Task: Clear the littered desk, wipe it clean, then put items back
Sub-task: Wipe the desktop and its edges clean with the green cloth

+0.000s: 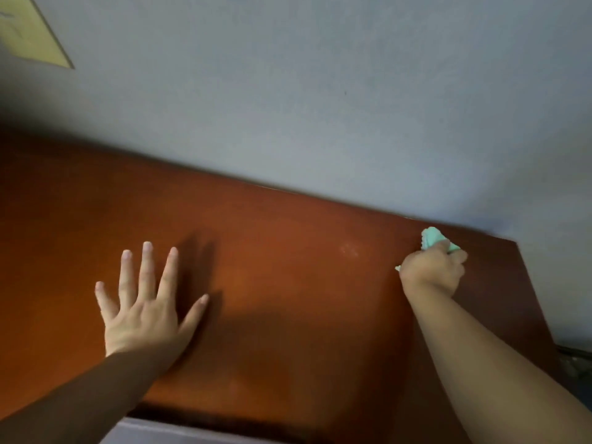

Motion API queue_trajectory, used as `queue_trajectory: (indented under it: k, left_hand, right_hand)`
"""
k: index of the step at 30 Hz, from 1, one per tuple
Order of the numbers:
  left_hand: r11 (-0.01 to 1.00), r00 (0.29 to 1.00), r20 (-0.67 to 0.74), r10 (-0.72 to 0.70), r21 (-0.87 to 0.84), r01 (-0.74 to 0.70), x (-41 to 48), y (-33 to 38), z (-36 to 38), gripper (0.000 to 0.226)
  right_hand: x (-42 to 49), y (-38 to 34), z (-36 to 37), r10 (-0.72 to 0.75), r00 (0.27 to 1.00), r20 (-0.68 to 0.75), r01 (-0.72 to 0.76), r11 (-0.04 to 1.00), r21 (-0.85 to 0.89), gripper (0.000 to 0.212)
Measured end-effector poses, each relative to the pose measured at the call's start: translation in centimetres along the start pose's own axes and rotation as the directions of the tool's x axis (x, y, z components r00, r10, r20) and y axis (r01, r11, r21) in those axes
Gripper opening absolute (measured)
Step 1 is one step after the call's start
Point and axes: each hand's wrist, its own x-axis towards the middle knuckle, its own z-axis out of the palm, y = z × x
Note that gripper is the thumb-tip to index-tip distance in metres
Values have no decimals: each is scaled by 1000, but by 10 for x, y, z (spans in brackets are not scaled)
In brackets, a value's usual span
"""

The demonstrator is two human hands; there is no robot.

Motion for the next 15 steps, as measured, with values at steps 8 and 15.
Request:
queue_trajectory:
  k: [8,15]
  left_hand:
    - [999,987,162,13,-44,-6,11,-12,-2,89]
    - [994,974,225,40,-107,-16,9,-12,-11,90]
  right_hand:
    - [-157,-119,42,-484,860,160,479,875,71,51]
    - [-93,-99,25,-389,920,-38,384,881,275,46]
